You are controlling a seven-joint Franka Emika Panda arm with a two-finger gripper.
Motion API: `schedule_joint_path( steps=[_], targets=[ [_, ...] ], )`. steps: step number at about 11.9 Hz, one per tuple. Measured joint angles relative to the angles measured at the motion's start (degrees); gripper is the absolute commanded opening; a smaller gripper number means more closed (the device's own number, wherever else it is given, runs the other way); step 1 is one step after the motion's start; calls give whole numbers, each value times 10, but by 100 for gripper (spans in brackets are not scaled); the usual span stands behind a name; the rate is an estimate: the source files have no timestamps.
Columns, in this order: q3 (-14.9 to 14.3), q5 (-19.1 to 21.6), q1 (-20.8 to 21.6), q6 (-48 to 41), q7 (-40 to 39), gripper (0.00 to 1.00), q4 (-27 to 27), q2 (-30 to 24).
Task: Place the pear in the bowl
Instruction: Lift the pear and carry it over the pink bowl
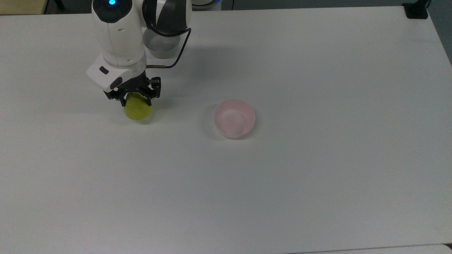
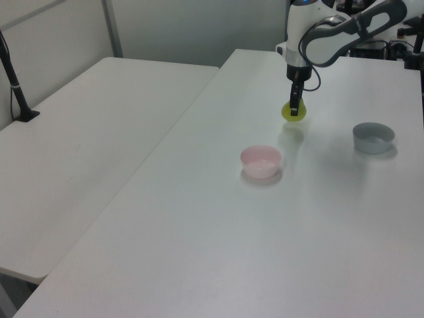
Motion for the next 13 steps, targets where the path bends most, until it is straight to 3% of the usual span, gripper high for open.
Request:
schedule_joint_path(
  steps=[3, 8, 10, 13],
  targets=[
    [0, 0, 4, -87, 1, 31, 54, -15],
    [0, 0, 4, -273, 1, 31, 191, -40],
    [5, 0, 15, -289, 19, 31, 204, -41],
    [14, 0, 83, -289, 81, 31, 204, -37]
  ],
)
